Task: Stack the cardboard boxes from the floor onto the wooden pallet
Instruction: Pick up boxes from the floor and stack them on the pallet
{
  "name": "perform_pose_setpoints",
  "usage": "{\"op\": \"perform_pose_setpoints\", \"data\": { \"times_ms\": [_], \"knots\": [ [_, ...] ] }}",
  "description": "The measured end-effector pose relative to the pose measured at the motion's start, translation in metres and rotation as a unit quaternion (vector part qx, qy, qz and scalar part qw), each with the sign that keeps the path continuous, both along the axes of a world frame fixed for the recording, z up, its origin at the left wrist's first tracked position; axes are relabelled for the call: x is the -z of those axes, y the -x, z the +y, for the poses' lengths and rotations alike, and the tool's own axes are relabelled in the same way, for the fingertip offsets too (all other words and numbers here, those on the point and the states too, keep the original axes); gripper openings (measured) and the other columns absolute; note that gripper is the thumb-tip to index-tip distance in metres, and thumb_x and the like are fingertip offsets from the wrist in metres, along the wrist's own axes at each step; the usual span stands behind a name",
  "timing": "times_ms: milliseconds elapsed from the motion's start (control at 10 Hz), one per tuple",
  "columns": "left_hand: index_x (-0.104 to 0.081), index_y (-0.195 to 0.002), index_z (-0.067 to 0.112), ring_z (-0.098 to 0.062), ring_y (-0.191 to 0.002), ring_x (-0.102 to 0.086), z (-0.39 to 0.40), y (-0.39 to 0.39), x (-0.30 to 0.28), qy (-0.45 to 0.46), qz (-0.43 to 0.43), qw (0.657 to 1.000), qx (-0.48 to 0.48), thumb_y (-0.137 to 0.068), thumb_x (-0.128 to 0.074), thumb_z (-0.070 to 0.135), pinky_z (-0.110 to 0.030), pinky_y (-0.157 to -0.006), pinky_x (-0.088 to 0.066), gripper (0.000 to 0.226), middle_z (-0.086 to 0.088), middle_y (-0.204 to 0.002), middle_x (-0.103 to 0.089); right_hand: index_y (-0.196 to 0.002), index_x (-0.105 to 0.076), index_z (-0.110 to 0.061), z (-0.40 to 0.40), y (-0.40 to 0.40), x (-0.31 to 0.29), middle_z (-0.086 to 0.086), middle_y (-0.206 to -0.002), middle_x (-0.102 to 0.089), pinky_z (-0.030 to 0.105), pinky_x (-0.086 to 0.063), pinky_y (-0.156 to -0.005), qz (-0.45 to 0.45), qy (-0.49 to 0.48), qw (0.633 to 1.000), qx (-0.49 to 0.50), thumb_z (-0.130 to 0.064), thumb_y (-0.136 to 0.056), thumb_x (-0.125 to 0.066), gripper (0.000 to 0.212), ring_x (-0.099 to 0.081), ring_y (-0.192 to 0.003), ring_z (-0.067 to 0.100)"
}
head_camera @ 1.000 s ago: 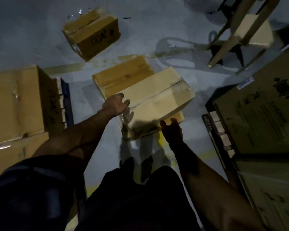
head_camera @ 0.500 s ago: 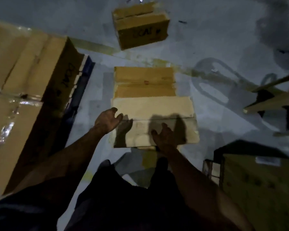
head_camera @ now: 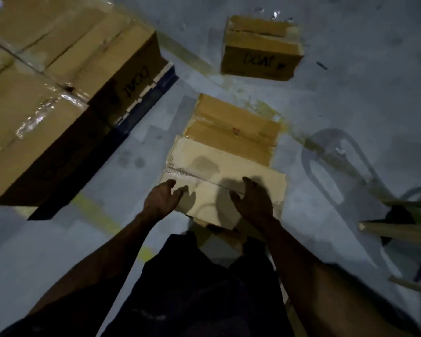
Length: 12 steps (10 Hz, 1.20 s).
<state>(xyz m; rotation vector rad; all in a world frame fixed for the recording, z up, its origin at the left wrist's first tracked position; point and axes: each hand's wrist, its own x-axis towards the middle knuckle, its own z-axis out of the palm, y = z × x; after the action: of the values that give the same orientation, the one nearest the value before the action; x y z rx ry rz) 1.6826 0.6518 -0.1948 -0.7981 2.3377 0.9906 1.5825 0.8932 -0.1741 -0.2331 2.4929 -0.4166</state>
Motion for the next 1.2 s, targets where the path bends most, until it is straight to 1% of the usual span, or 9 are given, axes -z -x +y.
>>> {"op": "perform_pose_setpoints", "data": {
  "times_ms": [300,400,500,600,700,800,1000,1100,1200],
  "knots": [
    [-0.063,-0.122,-0.002,-0.039,-0.121,-0.057,0.083,-0.007,0.048,-0.044,-0.063,0.945,-0.318,-0.103,-0.052,0.036,-0.039,-0.097,-0.044,0.043,-0.025,-0.130,-0.062,-0.156,-0.031,-0.016,0.015,0.111,0.039,0.012,-0.153,-0.042,0.044,-0.033,-0.113,-0.024,0.027,0.982,-0.185,-0.055,-0.097,-0.053,0.073,-0.039,-0.141,0.032],
    [-0.066,-0.105,-0.004,-0.044,-0.117,-0.058,0.129,0.000,0.072,-0.111,-0.055,0.838,-0.531,-0.101,-0.059,0.033,-0.051,-0.102,-0.048,0.038,-0.028,-0.123,-0.063,-0.153,-0.036,-0.014,0.021,0.153,0.067,0.013,-0.151,-0.045,0.041,-0.036,-0.111,-0.034,0.041,0.975,-0.217,-0.054,-0.095,-0.058,0.074,-0.043,-0.138,0.032],
    [-0.059,-0.078,0.015,-0.036,-0.099,-0.062,0.177,0.002,0.095,-0.176,-0.031,0.701,-0.690,-0.101,-0.059,0.038,-0.049,-0.105,-0.047,0.032,-0.019,-0.104,-0.064,-0.155,-0.031,-0.014,0.023,0.185,0.095,0.013,-0.156,-0.039,0.044,-0.035,-0.114,-0.101,0.043,0.964,-0.243,-0.056,-0.093,-0.060,0.081,-0.038,-0.142,0.032],
    [-0.050,-0.082,0.025,-0.013,-0.073,-0.050,0.217,0.029,0.091,-0.279,-0.025,0.553,-0.785,-0.103,-0.047,0.048,-0.037,-0.093,-0.040,0.032,0.002,-0.085,-0.052,-0.157,-0.024,-0.019,0.010,0.209,0.115,0.012,-0.158,-0.035,0.049,-0.037,-0.113,-0.149,0.030,0.951,-0.271,-0.062,-0.088,-0.062,0.089,-0.037,-0.142,0.034],
    [-0.056,-0.099,0.019,-0.017,-0.080,-0.055,0.234,0.044,0.114,-0.322,0.005,0.528,-0.786,-0.103,-0.041,0.054,-0.034,-0.086,-0.043,0.038,-0.003,-0.099,-0.057,-0.157,-0.020,-0.021,-0.008,0.216,0.138,0.011,-0.160,-0.032,0.049,-0.037,-0.113,-0.154,0.018,0.939,-0.308,-0.063,-0.083,-0.066,0.097,-0.036,-0.143,0.034],
    [-0.055,-0.136,0.017,-0.032,-0.122,-0.059,0.234,0.048,0.145,-0.347,0.041,0.509,-0.786,-0.091,-0.051,0.070,-0.043,-0.105,-0.045,0.069,-0.011,-0.133,-0.058,-0.158,-0.018,-0.021,-0.021,0.217,0.165,0.011,-0.160,-0.032,0.049,-0.037,-0.114,-0.152,0.010,0.930,-0.334,-0.066,-0.078,-0.070,0.105,-0.035,-0.144,0.035],
    [-0.065,-0.132,0.027,-0.035,-0.119,-0.061,0.230,0.025,0.231,-0.296,0.054,0.491,-0.817,-0.024,-0.082,0.087,-0.062,-0.105,-0.045,0.124,-0.005,-0.135,-0.064,-0.157,-0.017,-0.029,-0.030,0.220,0.213,0.009,-0.156,-0.038,0.053,-0.042,-0.108,-0.203,0.010,0.945,-0.257,-0.057,-0.069,-0.083,0.113,-0.043,-0.137,0.034],
    [-0.051,-0.143,0.024,-0.045,-0.113,-0.061,0.232,0.027,0.237,-0.265,0.031,0.494,-0.828,-0.024,-0.085,0.084,-0.074,-0.082,-0.048,0.138,-0.008,-0.138,-0.059,-0.155,-0.024,-0.027,-0.022,0.222,0.220,0.006,-0.141,-0.052,0.051,-0.050,-0.100,-0.209,0.017,0.953,-0.218,-0.066,-0.063,-0.082,0.115,-0.054,-0.124,0.030],
    [-0.048,-0.145,0.018,-0.048,-0.115,-0.058,0.231,0.031,0.228,-0.246,0.038,0.491,-0.835,-0.033,-0.082,0.086,-0.065,-0.062,-0.054,0.135,-0.004,-0.141,-0.055,-0.155,-0.024,-0.024,-0.019,0.218,0.218,0.009,-0.142,-0.051,0.050,-0.049,-0.101,-0.171,0.007,0.955,-0.244,-0.076,-0.061,-0.077,0.119,-0.052,-0.126,0.032]
  ]
}}
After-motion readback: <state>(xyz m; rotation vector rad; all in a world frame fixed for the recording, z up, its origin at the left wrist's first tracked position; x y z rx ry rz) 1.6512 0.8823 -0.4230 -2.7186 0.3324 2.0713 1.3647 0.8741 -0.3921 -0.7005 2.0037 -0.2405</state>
